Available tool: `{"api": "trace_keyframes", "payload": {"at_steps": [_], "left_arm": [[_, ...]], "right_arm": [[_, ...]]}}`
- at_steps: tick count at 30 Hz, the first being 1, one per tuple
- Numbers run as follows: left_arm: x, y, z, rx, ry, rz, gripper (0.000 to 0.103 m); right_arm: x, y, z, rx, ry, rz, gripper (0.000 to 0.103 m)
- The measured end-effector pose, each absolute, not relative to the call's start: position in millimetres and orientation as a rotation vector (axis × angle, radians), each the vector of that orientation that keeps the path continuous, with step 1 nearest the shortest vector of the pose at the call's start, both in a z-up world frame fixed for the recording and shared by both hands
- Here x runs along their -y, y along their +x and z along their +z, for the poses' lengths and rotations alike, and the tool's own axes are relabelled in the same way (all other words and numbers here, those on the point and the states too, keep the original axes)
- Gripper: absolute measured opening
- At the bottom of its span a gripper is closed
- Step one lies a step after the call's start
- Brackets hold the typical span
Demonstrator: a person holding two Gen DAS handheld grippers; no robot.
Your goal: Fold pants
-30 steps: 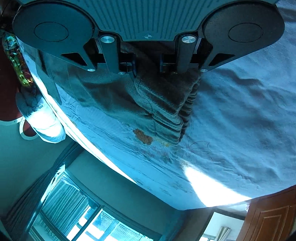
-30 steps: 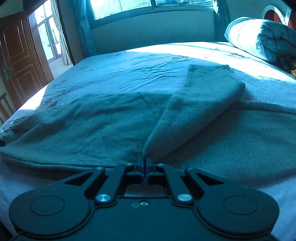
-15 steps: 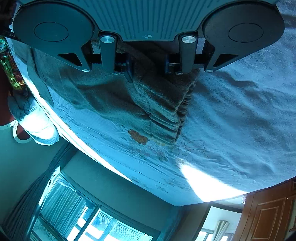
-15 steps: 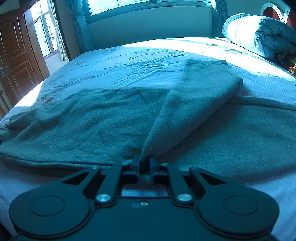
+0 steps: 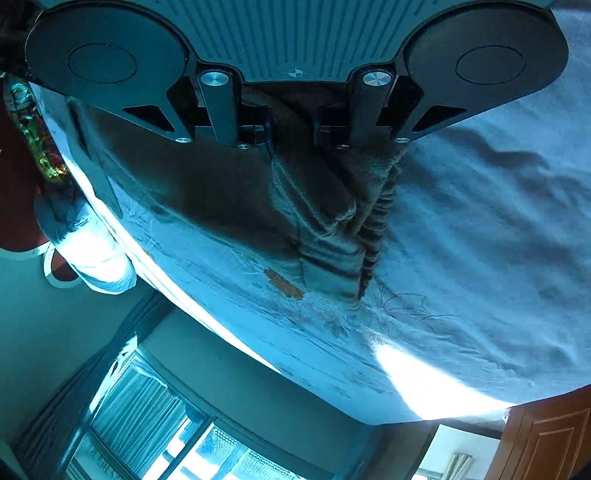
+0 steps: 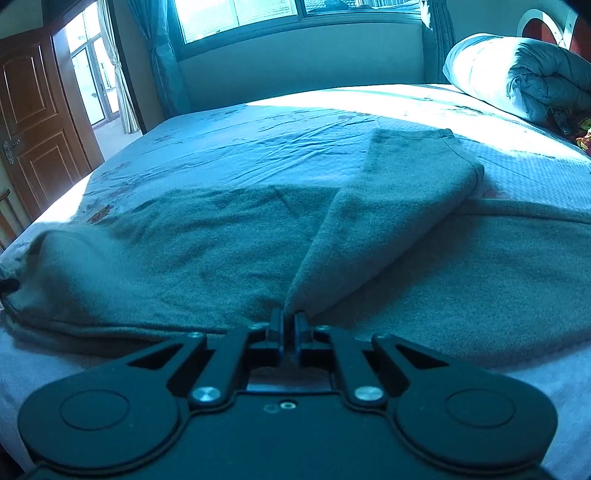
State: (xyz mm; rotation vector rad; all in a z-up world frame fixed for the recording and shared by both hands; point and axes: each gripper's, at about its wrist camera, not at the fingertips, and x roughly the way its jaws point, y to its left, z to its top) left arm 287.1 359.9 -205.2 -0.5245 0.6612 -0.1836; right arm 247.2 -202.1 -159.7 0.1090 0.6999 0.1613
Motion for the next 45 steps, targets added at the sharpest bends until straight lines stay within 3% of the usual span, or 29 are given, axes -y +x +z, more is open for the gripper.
{"api": "trace_keyframes", "payload": {"at_steps": [8,12,17,21,32,38,40,42,45], "left_arm": [[-366,274,-193,-0.611,-0.58,-0.211,0.021],[-370,277,-206,-0.68,-0.616,-0.195,0.021],[-368,272,-186,-0.615,-0.616,-0.221,0.021],[-372,275,-206,-0.689,-0.608,-0.19,0.021],[-375,263,-195,-0.62,-0.679,-0.212,0.021],[-370,254,-209,-0.674,-0.644,-0.192,0.022],[-365,246,-201,-0.683,-0.601,-0.167,0.031],[-357,230,-192,-0.666,-0.537,-0.084,0.082],[-329,208,-174,-0.613,-0.386,0.0,0.084]], "right_arm": [[207,241,-151,-0.659,0.126,0.165,0.0],[205,248,-160,-0.713,0.107,0.161,0.0],[212,237,-134,-0.606,0.153,0.17,0.0],[208,245,-156,-0.708,0.114,0.166,0.0],[222,228,-143,-0.6,0.161,0.133,0.0],[236,230,-159,-0.658,0.245,0.105,0.0],[232,227,-155,-0.642,0.219,0.125,0.0],[230,225,-150,-0.626,0.213,0.135,0.0],[229,224,-145,-0.606,0.231,0.144,0.007]]}}
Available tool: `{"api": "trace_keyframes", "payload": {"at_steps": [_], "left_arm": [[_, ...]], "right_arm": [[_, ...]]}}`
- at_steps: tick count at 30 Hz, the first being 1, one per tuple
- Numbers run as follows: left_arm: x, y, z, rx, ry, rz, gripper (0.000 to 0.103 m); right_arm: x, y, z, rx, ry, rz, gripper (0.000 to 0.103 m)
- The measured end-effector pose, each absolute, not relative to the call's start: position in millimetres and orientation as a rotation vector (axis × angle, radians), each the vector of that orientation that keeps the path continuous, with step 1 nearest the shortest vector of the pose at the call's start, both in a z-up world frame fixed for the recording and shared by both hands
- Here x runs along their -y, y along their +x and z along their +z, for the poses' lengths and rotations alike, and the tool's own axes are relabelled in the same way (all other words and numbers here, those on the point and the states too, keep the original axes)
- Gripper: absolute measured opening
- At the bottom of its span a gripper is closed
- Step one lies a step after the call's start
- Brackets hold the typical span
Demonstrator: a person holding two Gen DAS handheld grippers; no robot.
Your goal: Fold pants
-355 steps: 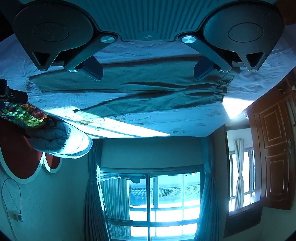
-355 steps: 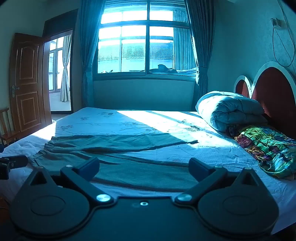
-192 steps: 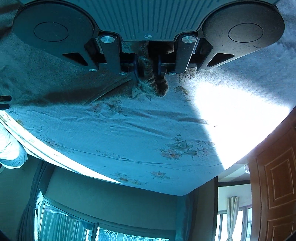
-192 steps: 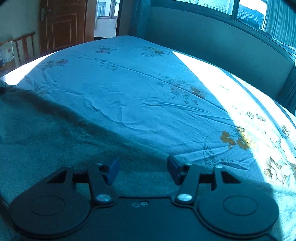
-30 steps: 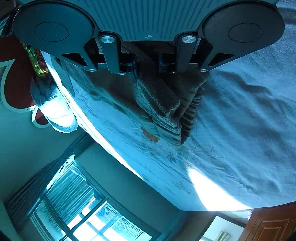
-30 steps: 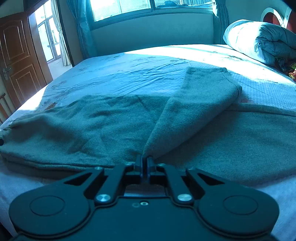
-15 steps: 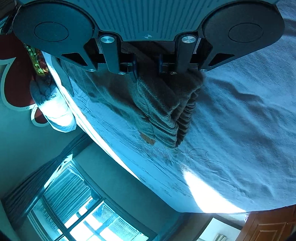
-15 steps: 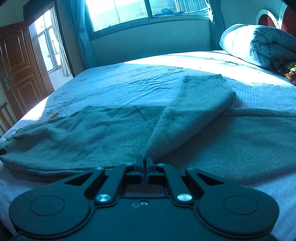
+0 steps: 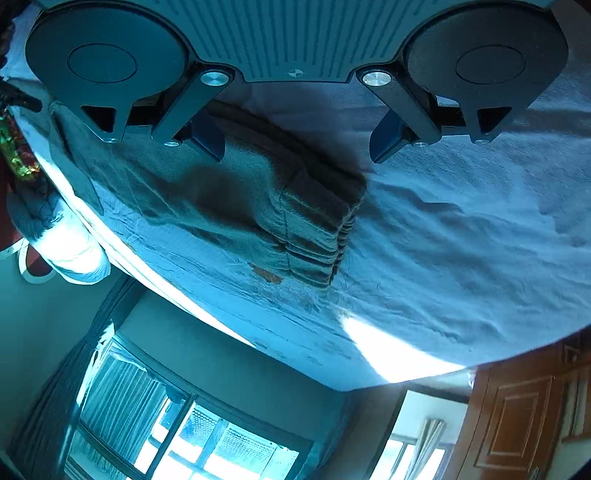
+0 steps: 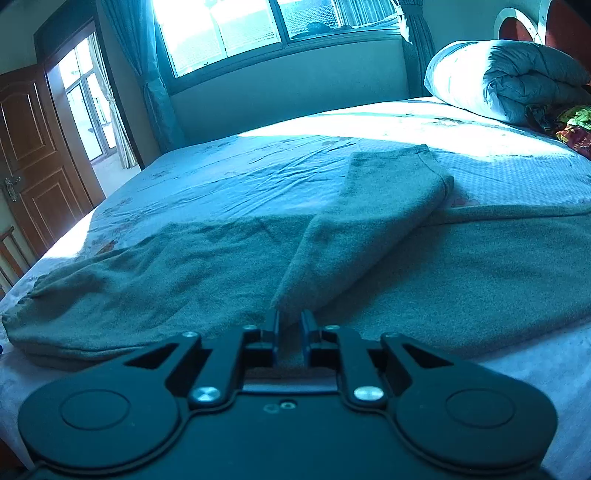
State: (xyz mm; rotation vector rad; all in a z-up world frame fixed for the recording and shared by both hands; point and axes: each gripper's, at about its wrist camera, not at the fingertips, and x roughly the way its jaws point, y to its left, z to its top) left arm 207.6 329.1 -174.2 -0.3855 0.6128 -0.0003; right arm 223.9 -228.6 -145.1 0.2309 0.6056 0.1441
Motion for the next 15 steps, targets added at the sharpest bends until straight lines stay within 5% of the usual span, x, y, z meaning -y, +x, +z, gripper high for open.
{"api": "trace_keyframes", "payload": {"at_steps": [8,15], "left_arm": [[-199,242,-157,-0.583,-0.144,0.122,0.085],[-178,221,-190,-0.649,-0.161,0.129,0.084]], "right_arm": [[222,218,-139,-0.609,0.2,0.152,0.008],[246,211,-126,-0.58,0.141,0.12,0.011]]}}
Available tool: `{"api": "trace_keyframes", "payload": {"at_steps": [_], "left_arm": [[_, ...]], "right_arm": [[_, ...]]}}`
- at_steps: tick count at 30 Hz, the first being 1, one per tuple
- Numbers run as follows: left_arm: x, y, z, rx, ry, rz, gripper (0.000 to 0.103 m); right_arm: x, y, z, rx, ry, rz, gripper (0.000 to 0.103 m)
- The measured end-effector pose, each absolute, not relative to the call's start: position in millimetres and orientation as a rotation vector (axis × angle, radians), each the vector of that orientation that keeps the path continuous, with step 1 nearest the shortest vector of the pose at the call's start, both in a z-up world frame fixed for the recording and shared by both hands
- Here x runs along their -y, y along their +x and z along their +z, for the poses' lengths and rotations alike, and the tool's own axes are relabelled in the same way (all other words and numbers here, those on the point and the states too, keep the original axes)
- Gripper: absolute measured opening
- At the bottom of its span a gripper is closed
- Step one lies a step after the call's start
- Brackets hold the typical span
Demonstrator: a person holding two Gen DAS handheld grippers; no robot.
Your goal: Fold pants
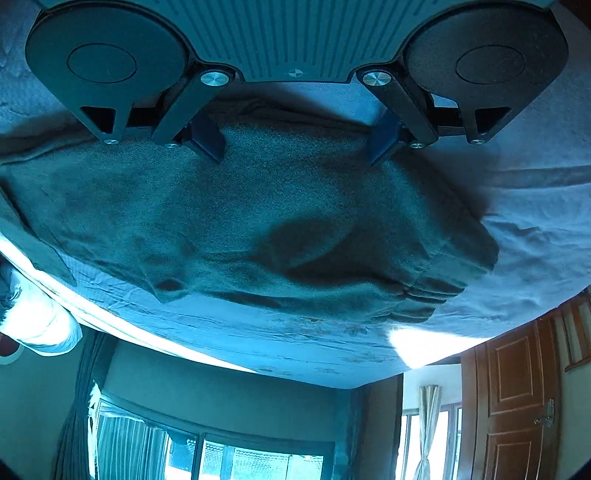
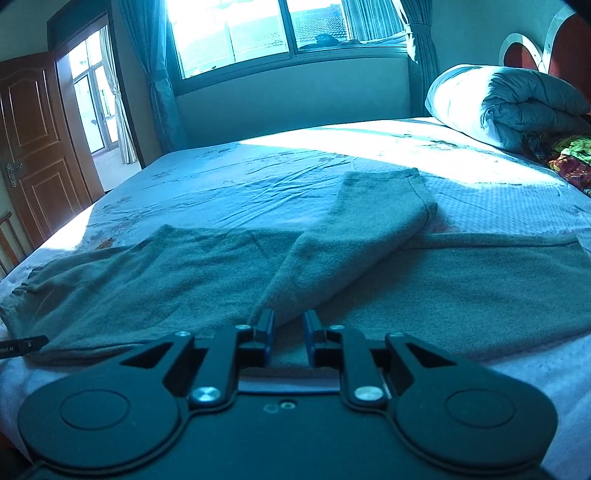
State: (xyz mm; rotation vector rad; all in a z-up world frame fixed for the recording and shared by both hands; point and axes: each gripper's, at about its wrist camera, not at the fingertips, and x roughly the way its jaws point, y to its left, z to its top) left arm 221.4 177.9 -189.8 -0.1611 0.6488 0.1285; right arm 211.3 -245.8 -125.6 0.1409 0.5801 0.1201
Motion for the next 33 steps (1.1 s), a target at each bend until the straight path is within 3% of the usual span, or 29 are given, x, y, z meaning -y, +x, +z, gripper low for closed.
{"api": "trace_keyframes", "payload": {"at_steps": [7,11,19,21,22,30,33], "left_arm": [[-156,247,-168,-0.584,-0.209,0.11,0.084],[-107,263,-169,-0.597,-0.189,0.01,0.085],[-10,298,-178,-0.676,-0.047,0.033,0.087],[-3,301,-181,-0.69,-0.021,0.057,0.095],[-2,302,-183,-0.694,-0.019,0.062,0.095],[-9,299,-186,-0.686,-0.018,0.041,0.097],[-11,298,-185,-0.684,-0.019,0.038,0.097]], "right_arm": [[229,267,-122,-0.598,0.065,0.14,0.012],[211,298,-123,-0.599,-0.026,0.126,0.028],[205,342,-148,-0.706,-0.151,0.047,0.03],[206,342,-153,-0.716,-0.183,0.023,0.023],[211,340,-154,-0.725,-0.173,0.015,0.0],[283,255,-159,-0.747,0.125,-0.092,0.0],[287,217,-162,-0.732,0.102,-0.117,0.0]]}}
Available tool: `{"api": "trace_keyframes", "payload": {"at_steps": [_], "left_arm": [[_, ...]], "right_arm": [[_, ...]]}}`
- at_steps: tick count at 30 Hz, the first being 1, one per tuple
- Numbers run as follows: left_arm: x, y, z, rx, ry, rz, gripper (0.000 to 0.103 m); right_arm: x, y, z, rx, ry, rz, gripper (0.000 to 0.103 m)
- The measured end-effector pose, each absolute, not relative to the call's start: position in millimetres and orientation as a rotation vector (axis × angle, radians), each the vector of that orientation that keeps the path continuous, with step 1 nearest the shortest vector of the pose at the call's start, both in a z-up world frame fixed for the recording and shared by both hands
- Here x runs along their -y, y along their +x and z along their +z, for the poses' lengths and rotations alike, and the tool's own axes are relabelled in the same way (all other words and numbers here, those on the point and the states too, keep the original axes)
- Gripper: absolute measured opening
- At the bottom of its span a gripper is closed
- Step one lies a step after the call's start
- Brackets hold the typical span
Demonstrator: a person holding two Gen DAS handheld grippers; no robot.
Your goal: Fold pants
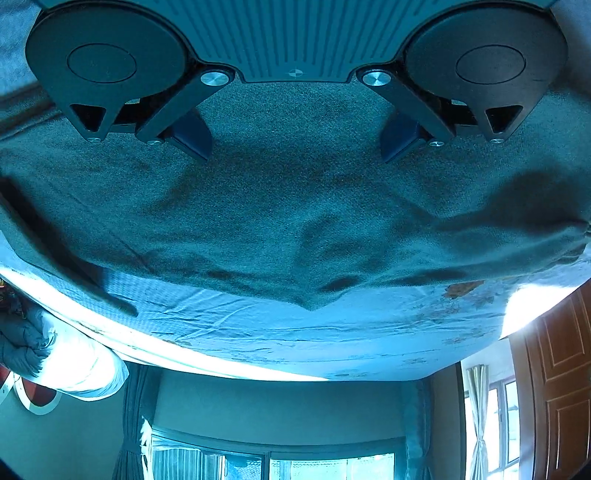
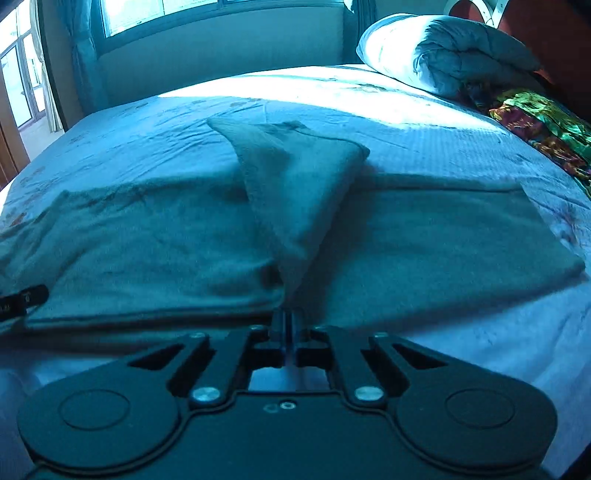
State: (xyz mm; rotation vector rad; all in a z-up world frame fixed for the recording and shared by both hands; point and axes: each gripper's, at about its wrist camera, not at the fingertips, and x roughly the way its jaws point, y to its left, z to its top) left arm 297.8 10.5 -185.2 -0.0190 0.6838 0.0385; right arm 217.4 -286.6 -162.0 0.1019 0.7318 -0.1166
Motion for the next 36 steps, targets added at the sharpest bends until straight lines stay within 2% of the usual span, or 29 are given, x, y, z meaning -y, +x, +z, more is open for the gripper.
{"api": "trace_keyframes", "payload": {"at_steps": [1,6,9,10,11,12,13,14,15,19,22,25,26,28,32,36], "left_arm": [[-11,297,-185,-0.684,-0.02,0.037,0.097],[-11,298,-186,-0.684,-0.023,0.034,0.097],[-12,298,-184,-0.695,-0.025,0.03,0.097],[-13,298,-184,-0.698,-0.028,0.033,0.097],[-14,297,-182,-0.7,-0.03,0.042,0.097],[-15,296,-181,-0.698,-0.031,0.054,0.097],[-17,293,-180,-0.691,-0.027,0.085,0.097],[-19,292,-180,-0.684,-0.024,0.111,0.097],[-21,291,-181,-0.682,-0.023,0.129,0.097],[-28,290,-183,-0.685,-0.029,0.137,0.097],[-29,291,-183,-0.684,-0.038,0.144,0.097],[-31,291,-183,-0.683,-0.041,0.142,0.097],[-31,291,-183,-0.684,-0.038,0.14,0.097],[-32,291,-183,-0.685,-0.039,0.137,0.097],[-31,292,-185,-0.683,-0.031,0.138,0.098],[-31,292,-185,-0.682,-0.036,0.137,0.099]], "right_arm": [[286,214,-156,-0.707,0.085,-0.117,0.01],[267,252,-129,-0.598,-0.056,-0.032,0.018],[241,299,-138,-0.663,-0.25,-0.002,0.03],[231,311,-144,-0.665,-0.336,-0.004,0.04],[223,319,-152,-0.664,-0.424,-0.005,0.061],[218,327,-158,-0.676,-0.501,-0.008,0.068],[217,331,-162,-0.654,-0.533,-0.028,0.056],[223,333,-161,-0.654,-0.502,-0.04,0.014],[235,336,-157,-0.684,-0.414,-0.038,0.0],[286,314,-134,-0.62,-0.166,-0.134,0.0],[357,275,-125,-0.587,0.274,-0.153,0.0],[426,236,-149,-0.59,0.709,-0.234,0.0],[439,227,-160,-0.616,0.732,-0.277,0.009],[442,218,-163,-0.65,0.578,-0.323,0.009],[411,210,-143,-0.654,0.297,-0.143,0.015],[377,220,-135,-0.69,0.331,0.066,0.017]]}}
